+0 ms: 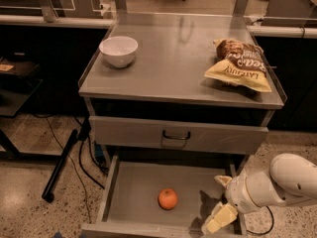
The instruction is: Pick orange from middle drawer and place on counter
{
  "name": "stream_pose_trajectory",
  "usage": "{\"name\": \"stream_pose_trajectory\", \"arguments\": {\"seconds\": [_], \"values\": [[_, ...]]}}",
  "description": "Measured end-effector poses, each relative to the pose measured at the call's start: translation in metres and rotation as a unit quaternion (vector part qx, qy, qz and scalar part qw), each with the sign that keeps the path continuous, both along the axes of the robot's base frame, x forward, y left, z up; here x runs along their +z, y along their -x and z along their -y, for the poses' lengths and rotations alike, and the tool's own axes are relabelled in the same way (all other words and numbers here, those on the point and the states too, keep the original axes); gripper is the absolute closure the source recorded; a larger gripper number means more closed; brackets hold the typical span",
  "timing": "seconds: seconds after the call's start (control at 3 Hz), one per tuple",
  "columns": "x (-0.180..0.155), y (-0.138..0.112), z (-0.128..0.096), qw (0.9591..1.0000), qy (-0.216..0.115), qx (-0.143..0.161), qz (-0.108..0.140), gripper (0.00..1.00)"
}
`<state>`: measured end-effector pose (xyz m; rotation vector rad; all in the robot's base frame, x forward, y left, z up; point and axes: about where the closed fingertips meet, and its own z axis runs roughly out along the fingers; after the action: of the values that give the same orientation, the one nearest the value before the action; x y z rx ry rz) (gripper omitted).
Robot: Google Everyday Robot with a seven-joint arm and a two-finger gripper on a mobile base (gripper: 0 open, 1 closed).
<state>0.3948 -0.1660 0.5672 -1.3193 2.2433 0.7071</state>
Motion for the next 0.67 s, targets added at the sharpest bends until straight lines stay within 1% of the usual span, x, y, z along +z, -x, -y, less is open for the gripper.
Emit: {"name": "stream_pose_trajectory", "arguments": {"seconds": [0.33,0.67], "values": [[-0.026,-0.005,-0.007,0.9996,-0.019,-0.007,0.021,0.0],[-0.082,-0.036,-0.022,0.9974,-0.041,0.001,0.06,0.0]]}}
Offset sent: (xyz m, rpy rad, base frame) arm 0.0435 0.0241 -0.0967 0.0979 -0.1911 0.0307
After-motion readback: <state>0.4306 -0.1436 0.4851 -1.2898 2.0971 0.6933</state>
